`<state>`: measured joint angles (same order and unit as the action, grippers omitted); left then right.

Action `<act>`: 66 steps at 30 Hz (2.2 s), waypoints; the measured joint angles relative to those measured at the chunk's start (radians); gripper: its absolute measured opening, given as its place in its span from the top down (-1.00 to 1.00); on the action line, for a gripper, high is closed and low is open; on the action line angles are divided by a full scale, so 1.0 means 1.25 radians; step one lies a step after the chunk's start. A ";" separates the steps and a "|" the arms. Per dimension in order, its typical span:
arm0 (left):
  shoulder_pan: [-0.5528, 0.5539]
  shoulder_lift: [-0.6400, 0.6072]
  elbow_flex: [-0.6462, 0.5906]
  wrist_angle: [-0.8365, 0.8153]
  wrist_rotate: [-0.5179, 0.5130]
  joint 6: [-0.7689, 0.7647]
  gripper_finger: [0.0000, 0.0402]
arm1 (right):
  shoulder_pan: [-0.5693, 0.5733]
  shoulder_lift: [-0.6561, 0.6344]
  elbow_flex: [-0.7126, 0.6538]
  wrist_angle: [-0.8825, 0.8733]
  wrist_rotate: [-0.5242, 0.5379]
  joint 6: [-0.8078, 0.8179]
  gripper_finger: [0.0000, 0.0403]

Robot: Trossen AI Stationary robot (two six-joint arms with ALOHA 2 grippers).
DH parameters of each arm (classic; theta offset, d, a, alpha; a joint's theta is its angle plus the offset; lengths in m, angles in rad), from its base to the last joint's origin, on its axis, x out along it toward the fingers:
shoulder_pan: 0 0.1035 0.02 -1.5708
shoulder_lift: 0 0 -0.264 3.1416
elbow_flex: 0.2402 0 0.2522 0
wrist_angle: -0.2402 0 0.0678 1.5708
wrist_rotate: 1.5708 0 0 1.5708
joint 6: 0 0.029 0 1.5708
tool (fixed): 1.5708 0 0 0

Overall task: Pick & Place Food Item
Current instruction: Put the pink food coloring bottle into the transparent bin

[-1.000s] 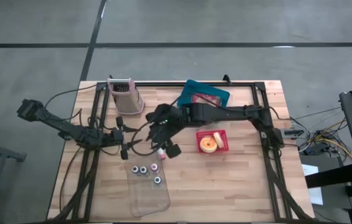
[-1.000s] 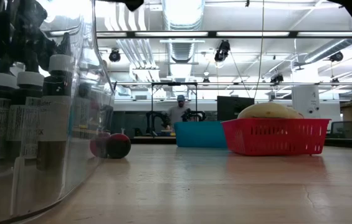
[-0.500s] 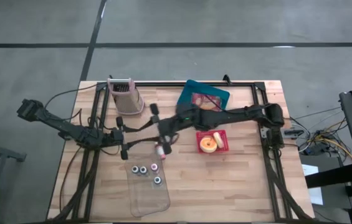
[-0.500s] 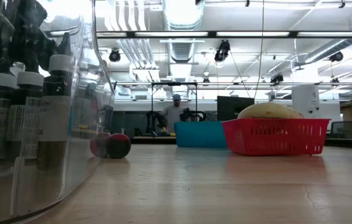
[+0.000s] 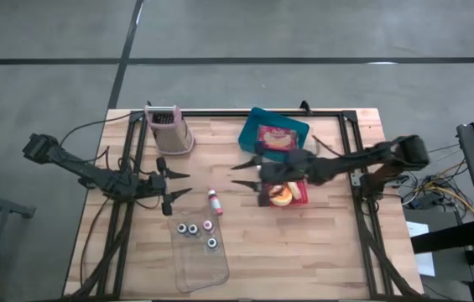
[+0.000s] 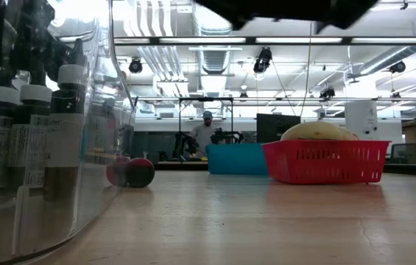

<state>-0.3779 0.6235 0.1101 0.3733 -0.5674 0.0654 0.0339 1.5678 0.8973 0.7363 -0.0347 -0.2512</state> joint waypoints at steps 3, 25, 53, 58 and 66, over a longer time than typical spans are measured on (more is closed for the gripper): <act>0.000 0.000 0.000 0.007 0.002 -0.003 -0.06 | 0.001 -0.074 -0.104 0.049 0.031 0.019 0.21; 0.004 0.000 0.000 0.066 0.029 -0.016 -0.06 | 0.000 -0.229 -0.500 0.215 0.073 0.077 0.21; 0.195 0.321 0.168 0.201 0.197 -0.024 -0.06 | -0.046 -0.106 -0.445 0.212 0.078 0.027 0.21; 0.204 0.386 0.289 -0.025 0.234 -0.030 -0.06 | -0.034 -0.108 -0.413 0.135 0.077 0.016 0.21; 0.206 0.428 0.530 -0.585 0.248 -0.072 -0.06 | -0.024 -0.123 -0.363 -0.031 0.092 0.012 0.21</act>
<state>-0.1202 1.1582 0.7731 -0.3579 -0.2577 -0.0251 0.0037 1.4135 0.4441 0.6981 0.0799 -0.2359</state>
